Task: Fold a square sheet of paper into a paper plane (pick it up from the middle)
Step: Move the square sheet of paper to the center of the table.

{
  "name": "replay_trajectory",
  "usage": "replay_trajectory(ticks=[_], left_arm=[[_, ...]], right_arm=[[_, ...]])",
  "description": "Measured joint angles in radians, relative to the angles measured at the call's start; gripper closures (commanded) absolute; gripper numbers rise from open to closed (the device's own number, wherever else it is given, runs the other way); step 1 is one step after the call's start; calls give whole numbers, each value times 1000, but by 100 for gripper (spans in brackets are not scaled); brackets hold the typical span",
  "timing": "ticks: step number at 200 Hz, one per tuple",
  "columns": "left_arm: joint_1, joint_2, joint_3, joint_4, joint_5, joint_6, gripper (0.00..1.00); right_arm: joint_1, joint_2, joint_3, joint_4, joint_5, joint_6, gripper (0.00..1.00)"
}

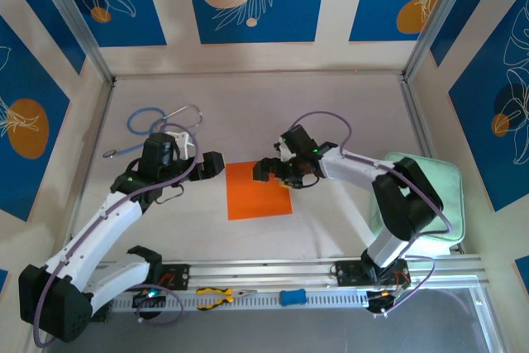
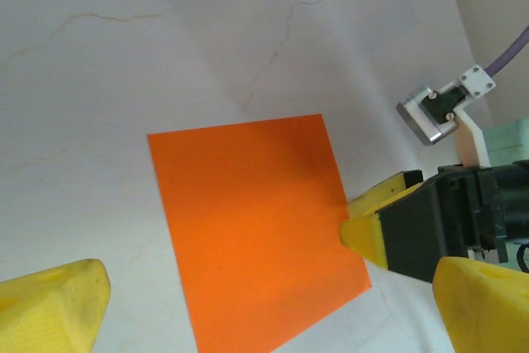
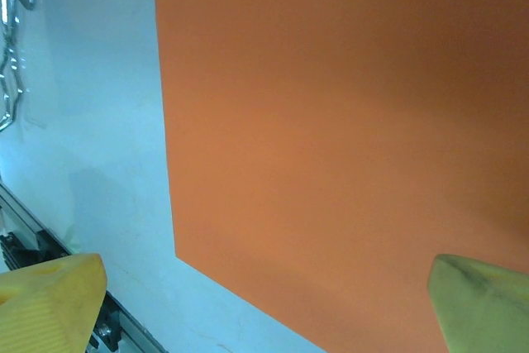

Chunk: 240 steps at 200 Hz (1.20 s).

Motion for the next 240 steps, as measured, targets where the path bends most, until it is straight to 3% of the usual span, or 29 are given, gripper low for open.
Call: replay_trajectory(ticks=[61, 134, 187, 240], left_arm=[[0, -99, 0, -64, -130, 37, 0], [11, -227, -25, -128, -303, 42, 0], [27, -245, -77, -109, -252, 31, 0], [20, -123, -85, -11, -97, -3, 6]], right_arm=[[69, 177, 145, -62, 147, 75, 0], [73, 135, 100, -53, 232, 235, 1], [72, 90, 64, -16, 212, 197, 1], [67, -157, -12, 8, 274, 144, 1]])
